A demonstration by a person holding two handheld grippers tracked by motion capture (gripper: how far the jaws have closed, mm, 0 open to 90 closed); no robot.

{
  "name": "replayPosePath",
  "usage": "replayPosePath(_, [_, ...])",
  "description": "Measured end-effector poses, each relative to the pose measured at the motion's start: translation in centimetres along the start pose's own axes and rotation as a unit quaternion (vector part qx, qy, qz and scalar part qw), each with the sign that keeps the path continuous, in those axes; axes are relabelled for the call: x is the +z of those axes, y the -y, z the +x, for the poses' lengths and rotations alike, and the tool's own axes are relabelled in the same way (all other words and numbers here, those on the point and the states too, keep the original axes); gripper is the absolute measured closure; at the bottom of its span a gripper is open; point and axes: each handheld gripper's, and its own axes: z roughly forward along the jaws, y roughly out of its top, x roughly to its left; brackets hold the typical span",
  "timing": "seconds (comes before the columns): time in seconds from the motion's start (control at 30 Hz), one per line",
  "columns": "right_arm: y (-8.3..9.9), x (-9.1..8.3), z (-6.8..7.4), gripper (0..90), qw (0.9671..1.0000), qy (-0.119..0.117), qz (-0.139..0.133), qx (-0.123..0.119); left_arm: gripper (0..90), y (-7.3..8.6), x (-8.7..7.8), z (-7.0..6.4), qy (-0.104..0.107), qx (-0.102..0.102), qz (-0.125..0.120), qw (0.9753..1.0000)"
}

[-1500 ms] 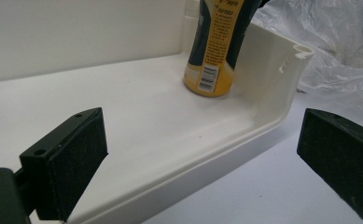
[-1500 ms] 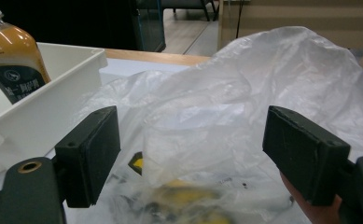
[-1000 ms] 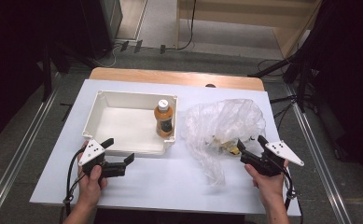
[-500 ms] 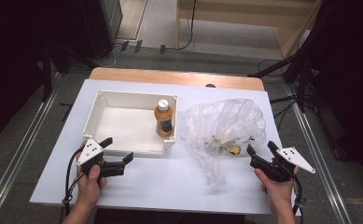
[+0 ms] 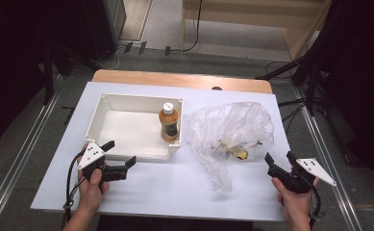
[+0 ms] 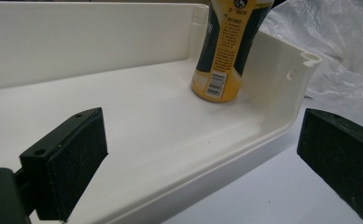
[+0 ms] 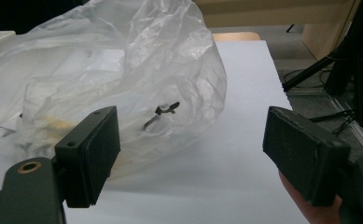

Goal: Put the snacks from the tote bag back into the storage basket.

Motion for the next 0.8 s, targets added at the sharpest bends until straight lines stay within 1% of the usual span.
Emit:
replayPosePath(0.33, [0.4, 0.18, -0.85, 19.9, 0.9999, 0.01, 0.005, 0.008, 1.5, 0.14, 0.15, 0.41, -0.003, -0.001, 0.004, 1.0])
replayPosePath(0.5, [0.41, 0.21, -0.81, 19.9, 0.9999, 0.007, 0.006, 0.009, 1.4, 0.18, 0.07, 0.74, -0.004, -0.011, 0.001, 0.9999])
replayPosePath(0.67, [0.47, 0.23, -0.83, 20.0, 0.9998, 0.006, 0.009, 0.018, 1.4, 0.18, 0.12, 0.65, -0.002, -0.007, 0.005, 1.0])
replayPosePath(0.8, [0.53, 0.4, -0.76, 19.7, 0.9998, 0.005, 0.011, 0.015, 1.4, 0.24, 0.25, 0.55, -0.003, -0.007, 0.006, 0.9999])
